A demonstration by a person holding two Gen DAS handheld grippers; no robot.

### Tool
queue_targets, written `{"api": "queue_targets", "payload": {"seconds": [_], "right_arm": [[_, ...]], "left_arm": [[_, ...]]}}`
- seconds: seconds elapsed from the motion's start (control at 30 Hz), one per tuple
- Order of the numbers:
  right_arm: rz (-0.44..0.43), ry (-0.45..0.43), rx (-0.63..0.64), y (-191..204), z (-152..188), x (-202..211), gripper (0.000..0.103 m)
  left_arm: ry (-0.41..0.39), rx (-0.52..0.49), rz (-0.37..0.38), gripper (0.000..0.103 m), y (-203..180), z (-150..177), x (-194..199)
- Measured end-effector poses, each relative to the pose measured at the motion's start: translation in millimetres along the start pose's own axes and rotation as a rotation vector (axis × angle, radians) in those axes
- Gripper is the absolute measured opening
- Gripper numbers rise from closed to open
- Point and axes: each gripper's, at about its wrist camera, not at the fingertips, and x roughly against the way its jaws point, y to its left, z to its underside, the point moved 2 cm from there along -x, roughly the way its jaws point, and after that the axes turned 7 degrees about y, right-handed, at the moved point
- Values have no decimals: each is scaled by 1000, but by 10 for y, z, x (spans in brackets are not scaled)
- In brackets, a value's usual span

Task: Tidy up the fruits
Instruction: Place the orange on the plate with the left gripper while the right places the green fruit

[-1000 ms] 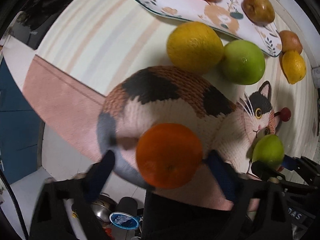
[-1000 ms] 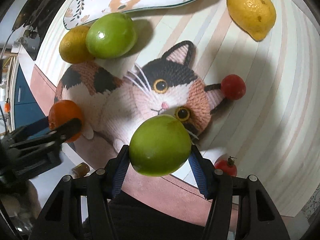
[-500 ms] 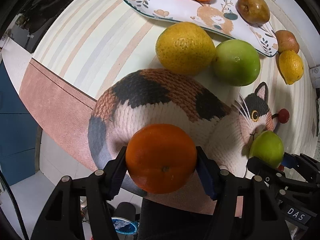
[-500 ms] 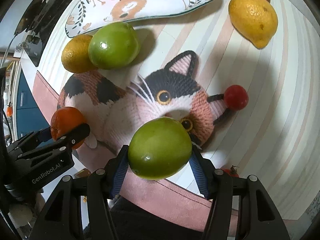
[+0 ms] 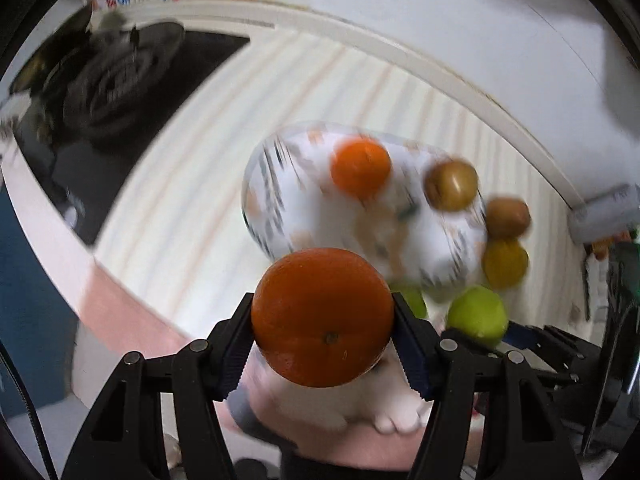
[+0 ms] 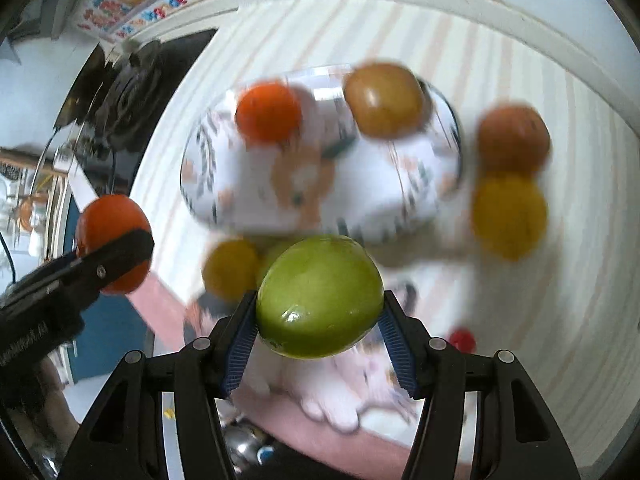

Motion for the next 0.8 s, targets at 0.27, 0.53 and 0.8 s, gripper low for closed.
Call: {"api": "queue_targets", "payload": {"seconds": [0.27, 0.53, 0.8], "right_arm": [[10, 77, -57, 178, -638, -515, 62], [60, 102, -25, 323, -844, -667, 62], [40, 129, -31, 202, -839, -642, 63]], "left_arm": [[109, 2, -75, 62, 289, -929, -546], [199, -30, -103, 62, 266, -1247, -979], [225, -41, -119, 63, 240, -1204, -1081]]}}
